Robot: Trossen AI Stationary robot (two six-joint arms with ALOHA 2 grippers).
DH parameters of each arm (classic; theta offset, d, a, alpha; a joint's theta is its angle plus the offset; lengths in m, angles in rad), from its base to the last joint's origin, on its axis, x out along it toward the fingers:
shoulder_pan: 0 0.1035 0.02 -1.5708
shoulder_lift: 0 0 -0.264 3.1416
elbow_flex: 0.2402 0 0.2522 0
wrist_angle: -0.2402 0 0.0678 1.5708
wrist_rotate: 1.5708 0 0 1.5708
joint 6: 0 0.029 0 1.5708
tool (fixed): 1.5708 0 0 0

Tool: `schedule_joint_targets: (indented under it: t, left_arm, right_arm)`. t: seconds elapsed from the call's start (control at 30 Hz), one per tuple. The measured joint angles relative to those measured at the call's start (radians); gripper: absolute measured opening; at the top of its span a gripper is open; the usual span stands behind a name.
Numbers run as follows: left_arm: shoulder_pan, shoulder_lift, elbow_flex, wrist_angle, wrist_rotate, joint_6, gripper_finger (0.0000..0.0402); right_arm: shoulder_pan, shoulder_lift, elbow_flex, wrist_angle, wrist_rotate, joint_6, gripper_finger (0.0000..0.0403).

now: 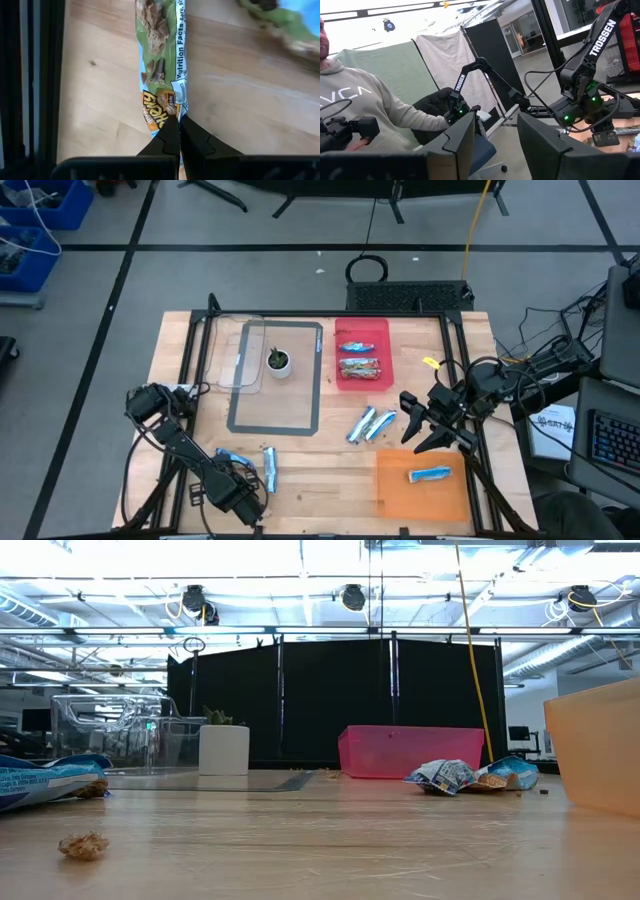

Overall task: Pick and place Granola Bars by type
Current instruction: Put the orange granola bar into the orange bin

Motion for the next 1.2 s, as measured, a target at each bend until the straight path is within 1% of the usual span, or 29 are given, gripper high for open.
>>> schedule_joint_targets:
  t: [0.1, 0.2, 0.33, 0.47, 0.5, 0.7, 0.9, 0.97, 1.07, 1.13, 1.2]
  left_arm:
    - [0.008, 0.000, 0.019, -0.027, -0.003, 0.003, 0.0003]
    - [0.014, 0.000, 0.053, -0.096, -0.002, 0.008, 0.0002]
    - [0.027, 0.000, 0.141, -0.263, -0.013, 0.015, 0.0001]
    - [0.039, -0.002, 0.261, -0.447, -0.058, 0.034, 0.0001]
    - [0.044, -0.002, 0.287, -0.462, -0.070, 0.037, 0.0001]
    - [0.071, -0.042, 0.337, -0.446, -0.252, 0.050, 0.0000]
    - [0.126, -0.078, 0.359, -0.440, -0.355, 0.129, 0.0000]
    - [0.154, -0.090, 0.359, -0.406, -0.379, 0.165, 0.0000]
    - [0.199, -0.123, 0.359, -0.339, -0.451, 0.234, 0.0000]
    - [0.237, -0.146, 0.359, -0.276, -0.500, 0.298, 0.0000]
    - [0.277, -0.168, 0.359, -0.201, -0.528, 0.379, 0.0000]
  right_arm:
    - [0.000, 0.000, 0.000, 0.000, 0.000, -0.007, 0.0144]
    - [0.000, 0.000, 0.000, 0.000, -0.001, -0.007, 0.0144]
    - [0.000, 0.000, 0.000, 0.000, -0.001, -0.008, 0.0144]
    - [0.000, 0.000, 0.000, 0.000, -0.001, -0.027, 0.0144]
    - [0.000, 0.000, 0.000, 0.000, -0.001, -0.029, 0.0144]
    - [0.000, 0.000, 0.000, -0.006, 0.003, -0.029, 0.0144]
    - [0.000, 0.000, 0.000, -0.013, 0.053, -0.052, 0.0144]
    - [0.000, 0.000, 0.000, -0.014, 0.062, -0.052, 0.0144]
    - [0.000, 0.000, 0.000, -0.023, 0.082, -0.061, 0.0144]
    - [0.000, 0.000, 0.000, -0.037, 0.082, -0.100, 0.0144]
    - [0.000, 0.000, 0.000, -0.049, 0.082, -0.141, 0.0144]
